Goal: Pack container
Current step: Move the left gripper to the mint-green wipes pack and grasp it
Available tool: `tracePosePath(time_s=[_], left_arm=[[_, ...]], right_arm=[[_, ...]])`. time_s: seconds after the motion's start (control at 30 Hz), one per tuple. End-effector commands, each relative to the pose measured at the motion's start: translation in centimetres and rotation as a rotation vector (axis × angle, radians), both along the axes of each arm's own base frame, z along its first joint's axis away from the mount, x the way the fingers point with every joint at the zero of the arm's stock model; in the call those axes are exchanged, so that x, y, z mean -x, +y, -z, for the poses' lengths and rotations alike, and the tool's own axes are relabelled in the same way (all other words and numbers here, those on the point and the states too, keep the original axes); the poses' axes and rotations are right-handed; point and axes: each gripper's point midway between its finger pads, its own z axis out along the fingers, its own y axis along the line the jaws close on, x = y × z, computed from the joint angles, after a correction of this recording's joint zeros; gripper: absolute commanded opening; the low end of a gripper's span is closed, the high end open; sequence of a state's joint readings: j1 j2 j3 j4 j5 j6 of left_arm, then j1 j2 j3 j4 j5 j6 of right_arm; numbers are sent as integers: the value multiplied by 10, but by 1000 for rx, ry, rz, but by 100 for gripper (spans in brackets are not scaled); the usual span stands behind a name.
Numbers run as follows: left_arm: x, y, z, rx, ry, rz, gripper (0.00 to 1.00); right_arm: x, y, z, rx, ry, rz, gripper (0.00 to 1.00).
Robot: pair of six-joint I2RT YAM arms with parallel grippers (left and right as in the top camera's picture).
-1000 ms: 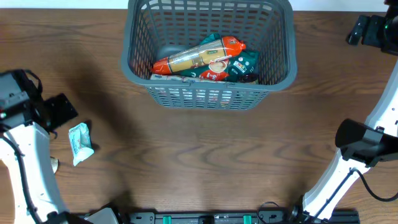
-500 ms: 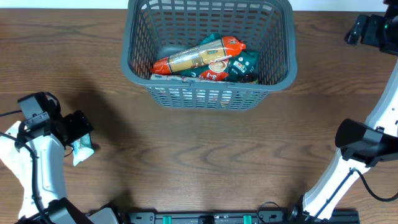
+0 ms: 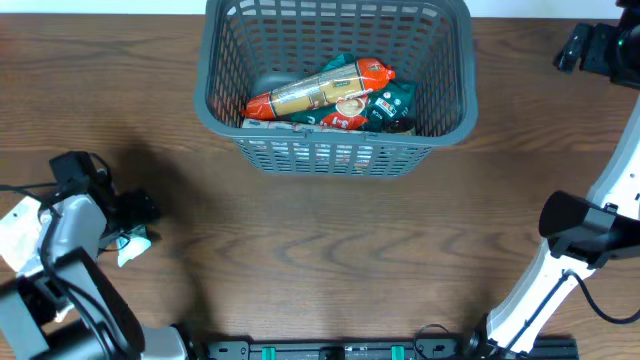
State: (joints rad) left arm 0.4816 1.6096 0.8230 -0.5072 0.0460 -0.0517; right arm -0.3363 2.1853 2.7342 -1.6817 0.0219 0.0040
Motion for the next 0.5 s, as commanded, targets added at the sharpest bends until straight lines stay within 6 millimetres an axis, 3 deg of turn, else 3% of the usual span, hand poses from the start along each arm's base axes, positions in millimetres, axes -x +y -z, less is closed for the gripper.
tracePosePath(time_s=[0.0,0.1,0.23,0.47], left_arm=[[5,-5,11,33,24,4,99],[5,-6,13,43,26,6,100],[5,-7,14,46,26,6,77],[-1,-18,10,110,-11,19,48]], right_arm=[[-1,2,5,-7,14,-8,99],[-1,2,5,-8,15,-8,99],[-1,2,5,-7,15,-9,99],[0,5,6,-14,24,-8,99]])
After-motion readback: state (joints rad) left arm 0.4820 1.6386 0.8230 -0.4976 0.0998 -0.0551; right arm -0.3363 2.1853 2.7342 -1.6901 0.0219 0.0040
